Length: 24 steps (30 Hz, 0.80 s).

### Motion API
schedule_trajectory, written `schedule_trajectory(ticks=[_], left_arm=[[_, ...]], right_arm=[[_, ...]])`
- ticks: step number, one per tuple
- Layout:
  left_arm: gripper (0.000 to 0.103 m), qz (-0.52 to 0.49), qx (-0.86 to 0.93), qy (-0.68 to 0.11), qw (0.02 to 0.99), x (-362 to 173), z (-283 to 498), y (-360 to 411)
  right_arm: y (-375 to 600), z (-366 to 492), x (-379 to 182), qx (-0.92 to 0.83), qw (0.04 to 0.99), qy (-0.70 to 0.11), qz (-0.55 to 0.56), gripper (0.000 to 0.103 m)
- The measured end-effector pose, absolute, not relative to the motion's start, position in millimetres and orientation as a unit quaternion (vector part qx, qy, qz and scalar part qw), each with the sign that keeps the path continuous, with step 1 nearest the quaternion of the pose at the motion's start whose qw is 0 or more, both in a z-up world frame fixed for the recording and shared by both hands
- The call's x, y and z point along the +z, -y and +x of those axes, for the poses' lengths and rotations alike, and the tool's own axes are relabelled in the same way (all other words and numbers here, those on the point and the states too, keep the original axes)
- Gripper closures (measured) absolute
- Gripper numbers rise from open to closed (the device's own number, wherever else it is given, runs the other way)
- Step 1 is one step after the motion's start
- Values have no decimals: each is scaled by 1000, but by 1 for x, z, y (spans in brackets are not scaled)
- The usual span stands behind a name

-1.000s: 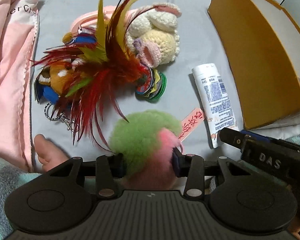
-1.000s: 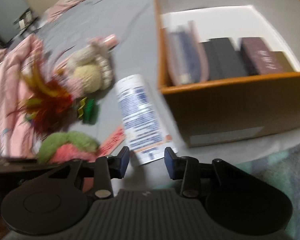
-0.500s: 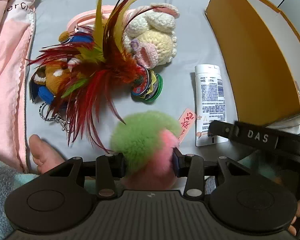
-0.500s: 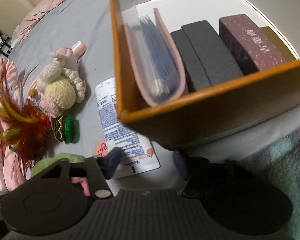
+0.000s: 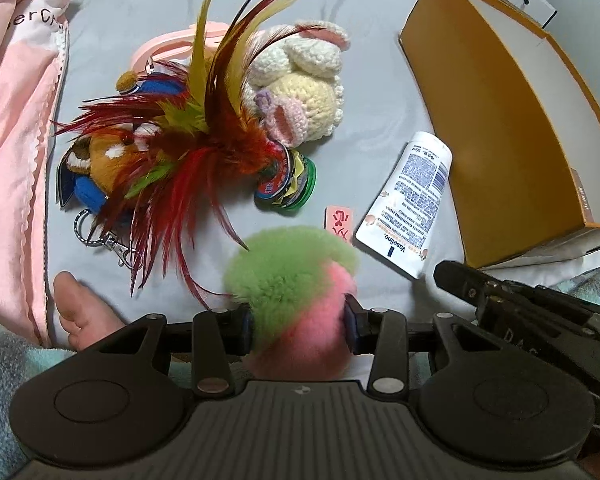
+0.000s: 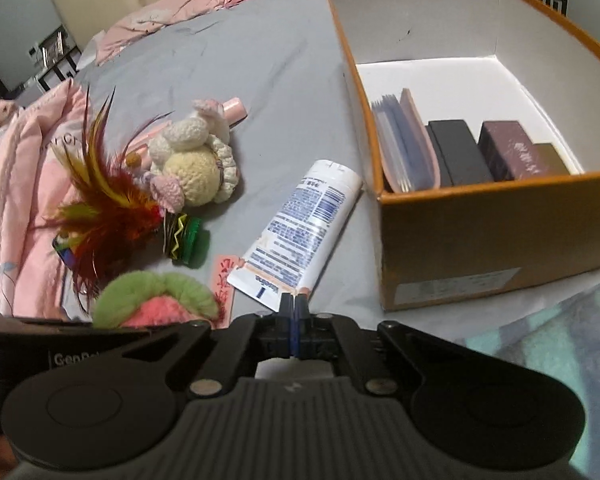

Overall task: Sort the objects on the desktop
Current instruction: 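Grasp the white lotion tube with the right tool while the left tool holds the plush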

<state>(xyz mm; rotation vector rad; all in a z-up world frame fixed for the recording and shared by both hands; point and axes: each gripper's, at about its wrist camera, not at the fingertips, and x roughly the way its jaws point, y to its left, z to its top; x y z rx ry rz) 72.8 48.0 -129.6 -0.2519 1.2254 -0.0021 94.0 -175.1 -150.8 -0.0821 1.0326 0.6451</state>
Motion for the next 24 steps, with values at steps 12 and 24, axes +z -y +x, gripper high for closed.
schedule_trajectory(ticks=[12,24], left_arm=[[63,-179,17,-549,816,-125,70,-70],[61,-196,14,-568,799,-133,78,-75]], right_arm=[[144,47,-128,387,797,-382,-263,71],[112,32,-164,398,740,-301,-451,58]])
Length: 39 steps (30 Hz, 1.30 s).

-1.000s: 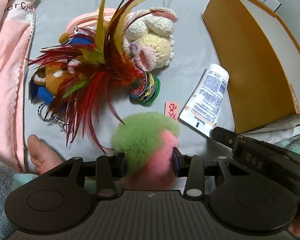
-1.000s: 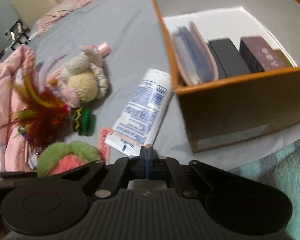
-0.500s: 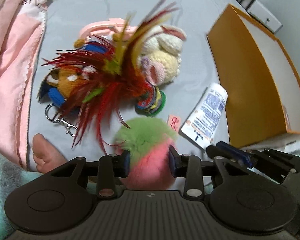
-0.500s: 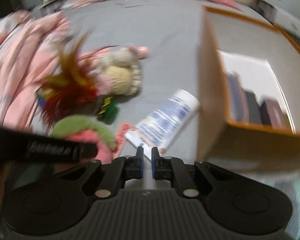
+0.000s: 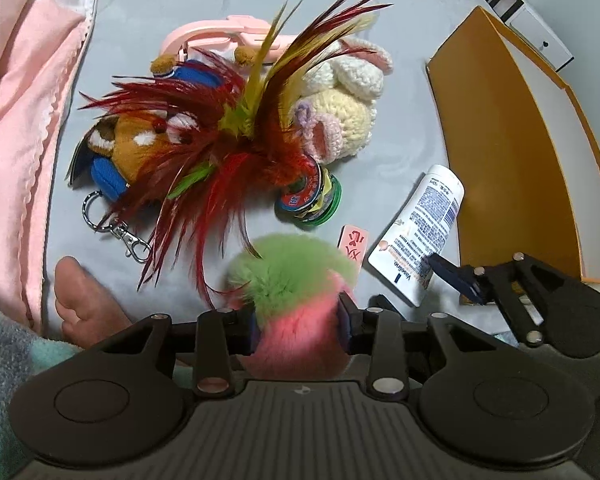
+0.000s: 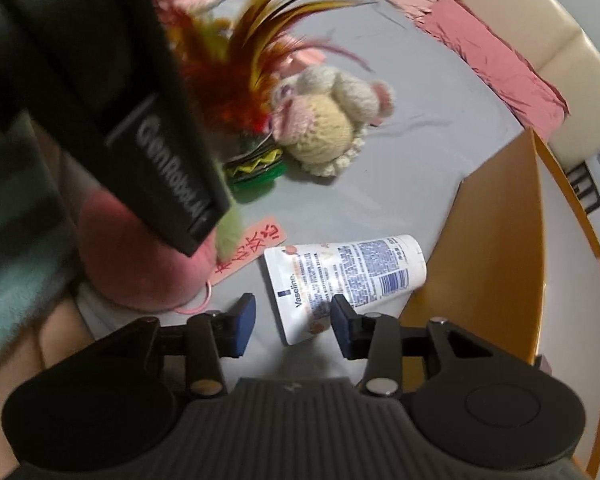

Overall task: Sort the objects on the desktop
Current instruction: 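Grasp the white lotion tube with the right tool while the left tool holds the plush, then carry the lotion tube into the shoebox and open the right tool while the left tool carries the plush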

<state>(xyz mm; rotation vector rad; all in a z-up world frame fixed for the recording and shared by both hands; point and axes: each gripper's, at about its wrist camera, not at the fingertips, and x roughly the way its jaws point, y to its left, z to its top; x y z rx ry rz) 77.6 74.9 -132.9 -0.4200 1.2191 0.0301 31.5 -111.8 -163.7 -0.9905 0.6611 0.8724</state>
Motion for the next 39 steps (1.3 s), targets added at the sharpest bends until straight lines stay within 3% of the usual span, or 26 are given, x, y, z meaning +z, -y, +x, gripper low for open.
schedule_trajectory(ticks=[8,10,15,21,24,28,31,39], left_arm=[[60,-216,20,-577,787,-137,85,-81],[60,-213,20,-578,788,-136,85,-80],[59,-214,21,-574,790,-135,82,-80],[60,-200,20,-571,796,-133,78,-76],[57,-171,13,-581,796,-134,78,-66],[54,-130,5,-597,791,-137,80,-52],[53,-125,-1,-614,780,-143,83,-49],[53,-120,7,-627,770,-153,87,-46]], right_arm=[[102,31,-182,372,742,-267,-490,50],[101,23,-188,365,738,-242,-514,58],[103,11,-196,336,741,-189,-550,93],[122,21,-152,335,794,-191,-470,102],[140,28,-111,347,819,-214,-403,103],[162,48,-73,380,818,-305,-306,103],[172,61,-68,394,808,-353,-260,103],[164,63,-87,402,811,-369,-210,97]])
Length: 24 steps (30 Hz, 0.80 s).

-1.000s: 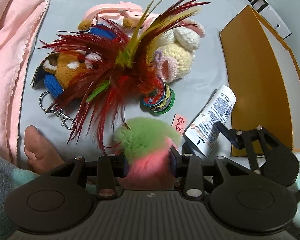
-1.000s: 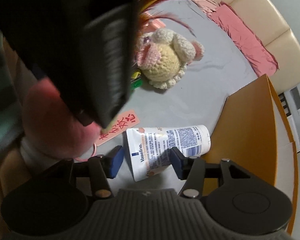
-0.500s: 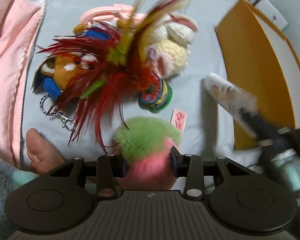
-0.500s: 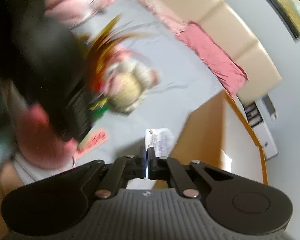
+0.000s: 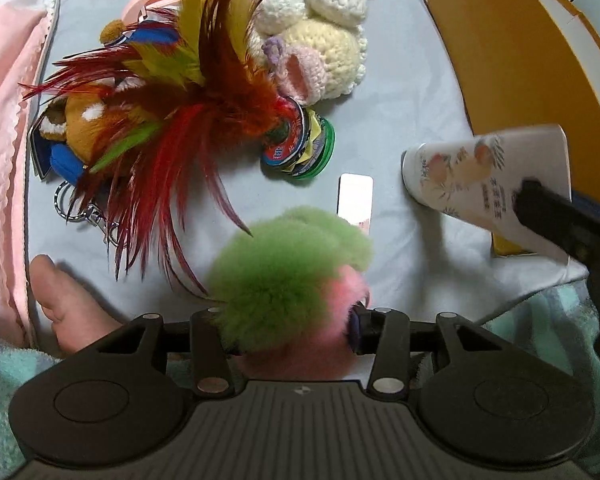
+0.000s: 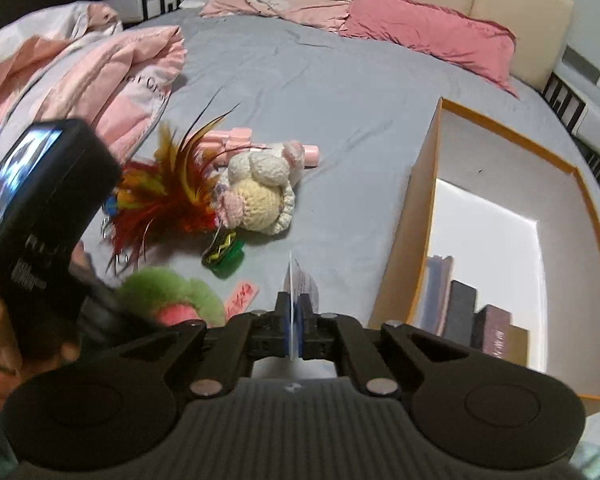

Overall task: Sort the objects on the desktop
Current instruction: 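Carry the lotion tube into the shoebox and open the right tool while the left tool carries the plush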

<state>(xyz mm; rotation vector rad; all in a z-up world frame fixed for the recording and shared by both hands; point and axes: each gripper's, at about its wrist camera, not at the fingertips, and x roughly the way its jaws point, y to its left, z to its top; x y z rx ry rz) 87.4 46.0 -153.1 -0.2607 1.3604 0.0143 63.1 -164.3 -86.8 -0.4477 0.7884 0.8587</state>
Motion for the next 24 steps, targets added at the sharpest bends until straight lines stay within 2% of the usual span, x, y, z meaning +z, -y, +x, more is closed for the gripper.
schedule_trajectory(ticks=[11,20,24], left_arm=[[56,-118,7,-610,784,-146,78,-45],[57,-129,-23,-558,820,-109,59,-50],[57,-146,-43,-527,836,-77,53,-51]], right_arm=[[167,76,-83,400,833,-349,-157,98],[224,70,-19,426,842,-327,-56,98],[254,76,15,428,849,-310,-14,98]])
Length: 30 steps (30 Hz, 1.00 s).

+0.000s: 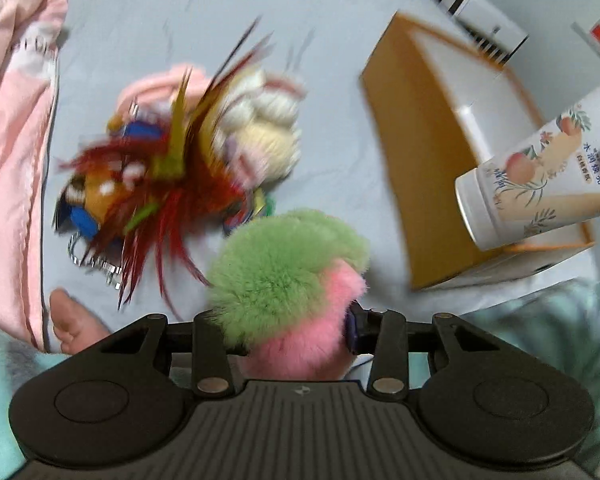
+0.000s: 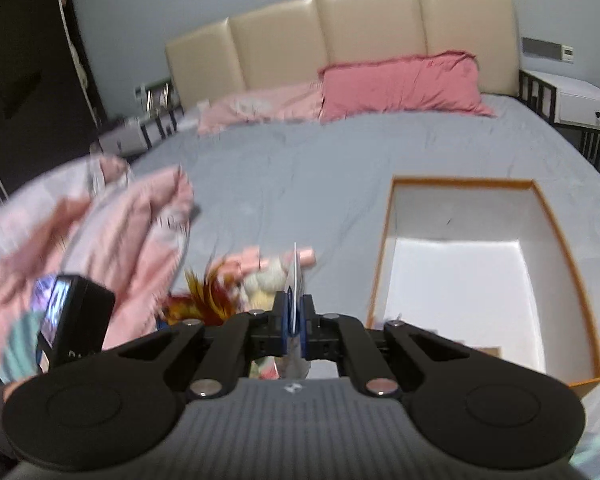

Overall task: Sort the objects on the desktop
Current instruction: 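Carry the lotion tube into the shoebox and open the right tool while the left tool carries the plush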

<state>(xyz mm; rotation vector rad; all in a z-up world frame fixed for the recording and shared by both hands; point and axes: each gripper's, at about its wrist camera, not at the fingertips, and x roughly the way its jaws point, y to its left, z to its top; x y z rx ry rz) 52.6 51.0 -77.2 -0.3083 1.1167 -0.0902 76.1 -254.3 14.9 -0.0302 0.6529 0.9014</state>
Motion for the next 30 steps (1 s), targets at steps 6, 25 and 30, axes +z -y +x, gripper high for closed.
schedule_trajectory(ticks=[6,25,30], left_arm=[[57,-142,-76,-470,868,-16,68,-30],[57,-71,-164,-430,885,22,134,59],[57,-56,-194,-448,871,15,152,85]], right_arm=[[299,99,53,384,878,-285,7,98],[316,186,-49,280,868,-402,-85,98],[317,190,-63,281,847,-443,-85,97]])
